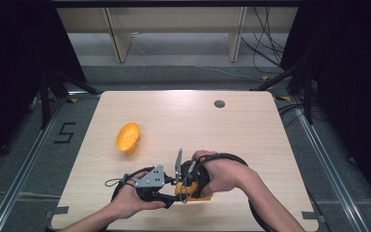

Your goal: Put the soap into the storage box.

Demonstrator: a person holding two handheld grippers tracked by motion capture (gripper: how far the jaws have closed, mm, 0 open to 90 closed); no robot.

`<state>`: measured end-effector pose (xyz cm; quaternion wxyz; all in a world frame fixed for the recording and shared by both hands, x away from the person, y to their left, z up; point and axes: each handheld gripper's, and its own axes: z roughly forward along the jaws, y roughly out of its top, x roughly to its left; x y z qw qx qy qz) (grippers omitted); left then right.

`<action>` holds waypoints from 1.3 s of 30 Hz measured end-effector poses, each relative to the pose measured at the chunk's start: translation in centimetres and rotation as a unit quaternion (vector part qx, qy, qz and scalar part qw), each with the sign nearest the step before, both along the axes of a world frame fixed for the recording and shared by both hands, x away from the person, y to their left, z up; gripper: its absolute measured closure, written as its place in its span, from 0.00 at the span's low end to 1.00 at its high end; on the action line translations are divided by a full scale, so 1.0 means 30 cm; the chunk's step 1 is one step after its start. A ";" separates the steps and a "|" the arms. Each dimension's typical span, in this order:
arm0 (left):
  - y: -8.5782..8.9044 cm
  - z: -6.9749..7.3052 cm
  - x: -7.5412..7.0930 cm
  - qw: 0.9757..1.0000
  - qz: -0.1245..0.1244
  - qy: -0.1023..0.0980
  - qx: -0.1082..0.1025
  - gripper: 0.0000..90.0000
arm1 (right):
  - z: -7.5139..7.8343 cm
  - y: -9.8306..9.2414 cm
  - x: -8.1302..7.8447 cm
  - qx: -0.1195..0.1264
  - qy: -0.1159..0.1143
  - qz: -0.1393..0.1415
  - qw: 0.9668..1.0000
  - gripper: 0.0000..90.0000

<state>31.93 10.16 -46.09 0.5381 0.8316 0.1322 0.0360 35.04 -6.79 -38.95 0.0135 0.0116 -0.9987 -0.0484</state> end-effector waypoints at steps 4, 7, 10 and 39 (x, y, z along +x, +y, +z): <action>-0.007 -0.001 -0.002 1.000 -0.006 -0.011 0.005 0.62 | 0.001 0.001 0.002 -0.001 -0.001 0.002 1.000 0.69; -0.005 -0.005 -0.002 1.000 -0.009 -0.008 0.009 0.62 | 0.002 0.000 -0.004 -0.005 0.000 -0.010 1.000 0.69; -0.005 -0.008 -0.005 1.000 -0.005 -0.011 0.015 0.62 | 0.001 0.000 -0.002 -0.004 0.003 -0.008 1.000 0.69; 0.009 0.032 -0.021 0.998 -0.013 -0.051 0.022 0.67 | 0.032 0.015 -0.008 0.000 -0.023 0.043 0.999 0.65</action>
